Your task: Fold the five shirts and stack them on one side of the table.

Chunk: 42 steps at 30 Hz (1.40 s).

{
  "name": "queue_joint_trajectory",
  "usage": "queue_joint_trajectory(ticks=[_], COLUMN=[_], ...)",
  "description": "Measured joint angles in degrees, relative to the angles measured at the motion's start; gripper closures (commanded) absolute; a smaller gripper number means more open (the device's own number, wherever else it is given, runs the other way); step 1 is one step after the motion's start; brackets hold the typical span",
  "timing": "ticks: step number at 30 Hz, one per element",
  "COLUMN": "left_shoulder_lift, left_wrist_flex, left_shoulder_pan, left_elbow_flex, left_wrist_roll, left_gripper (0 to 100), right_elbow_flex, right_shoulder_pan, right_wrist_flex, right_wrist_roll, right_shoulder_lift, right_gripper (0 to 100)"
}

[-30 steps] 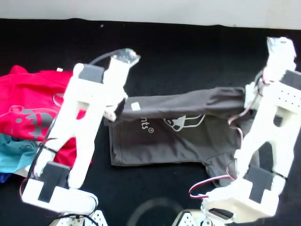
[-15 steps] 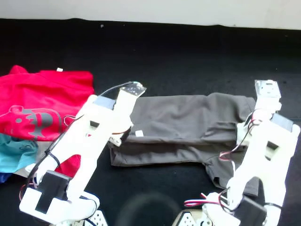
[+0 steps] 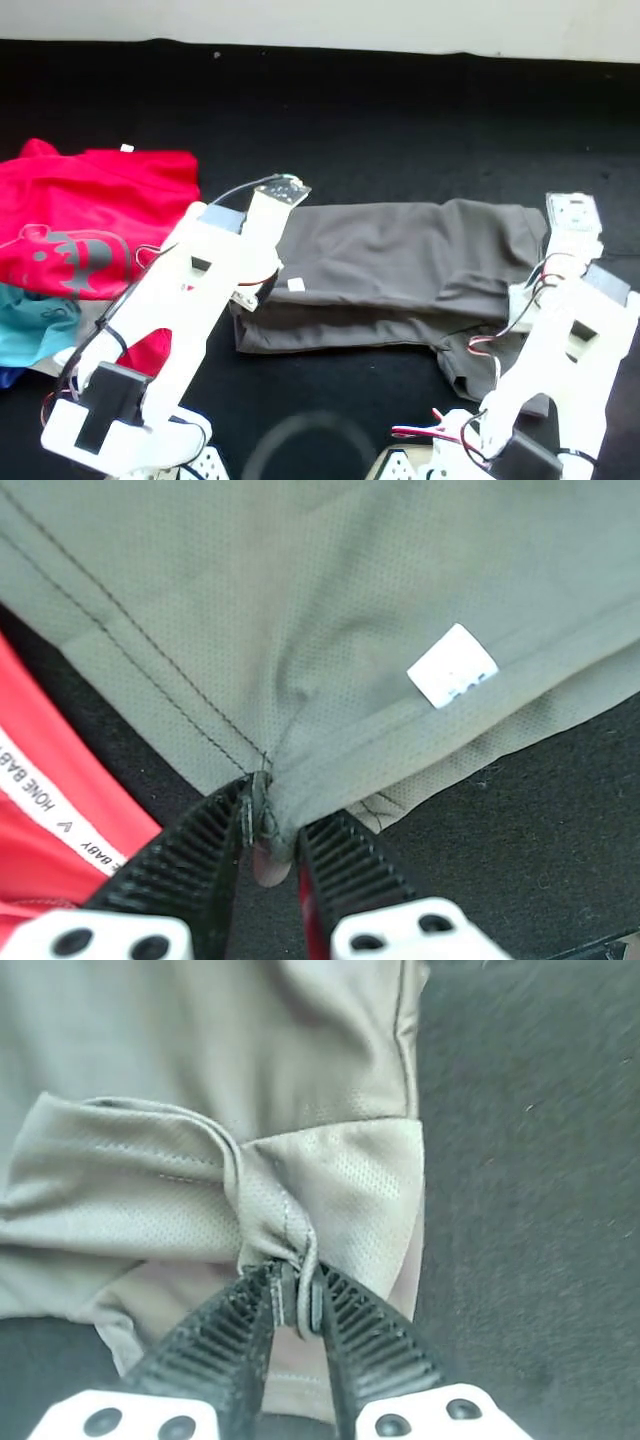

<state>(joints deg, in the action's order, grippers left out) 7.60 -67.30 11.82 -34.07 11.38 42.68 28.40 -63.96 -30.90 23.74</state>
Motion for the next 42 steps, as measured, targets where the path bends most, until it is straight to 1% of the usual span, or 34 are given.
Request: queue_joint_trajectory(ticks=[7, 10, 13, 15, 20, 24, 26, 27, 28, 29, 30, 31, 33, 37, 40, 42], left_shoulder_lift=[0.0, 0.0, 0.0, 0.0, 0.0, 0.0, 0.0, 0.0, 0.0, 0.0, 0.0, -0.62, -3.25, -12.4, -20.48, -25.49], left_wrist_flex=[0.0, -0.18, -2.46, -3.69, -6.95, -13.36, -16.0, -16.44, -16.44, -16.09, -14.77, -12.66, -8.18, 0.09, 6.24, 8.7], left_shoulder_pan=[0.18, 2.02, 2.73, 2.29, 1.49, -1.05, -2.2, -2.81, -3.43, -3.96, -4.13, -4.13, -3.96, -3.87, -3.96, -3.96], left_elbow_flex=[0.0, 0.0, 0.0, 0.0, 1.32, 9.67, 15.47, 18.37, 20.84, 22.51, 23.3, 23.74, 24.0, 24.0, 24.44, 26.37], left_wrist_roll=[0.0, 0.0, 0.0, 0.0, 0.0, 0.0, 0.0, 0.0, 0.0, 0.0, 0.0, 0.0, 0.0, -0.44, -2.81, -3.34], left_gripper=[99, 92, 81, 79, 80, 80, 82, 86, 92, 100, 99, 96, 99, 99, 99, 99], right_elbow_flex=[1.05, 1.05, 1.05, 0.62, -7.65, -17.23, -21.19, -22.07, -22.15, -22.15, -22.15, -22.15, -22.15, -22.15, -24.53, -27.78], right_shoulder_pan=[0.09, 0.09, 0.09, 0.09, 0.09, 0.09, -0.18, -0.88, -1.85, -2.99, -4.66, -6.42, -10.2, -15.65, -17.76, -17.85], right_wrist_flex=[0.0, 0.0, -1.76, -4.4, -12.31, -18.99, -19.25, -18.73, -17.05, -15.21, -13.1, -10.73, -6.42, 1.76, 7.3, 9.23], right_wrist_roll=[-0.7, -0.7, -0.7, -0.7, -0.7, -0.7, -0.7, 0.09, 1.32, 2.73, 4.22, 5.54, 8.09, 13.45, 14.59, 14.95], right_shoulder_lift=[0.09, 0.09, 0.09, 0.09, 0.18, 0.18, 0.26, 0.26, 0.18, -0.26, -1.05, -2.2, -5.27, -13.89, -21.54, -26.9], right_gripper=[99.0, 97.7, 90.2, 85.8, 84.8, 85.1, 89.2, 94.0, 99.5, 99.1, 97.8, 99.1, 99.1, 99.1, 99.1, 99.1])
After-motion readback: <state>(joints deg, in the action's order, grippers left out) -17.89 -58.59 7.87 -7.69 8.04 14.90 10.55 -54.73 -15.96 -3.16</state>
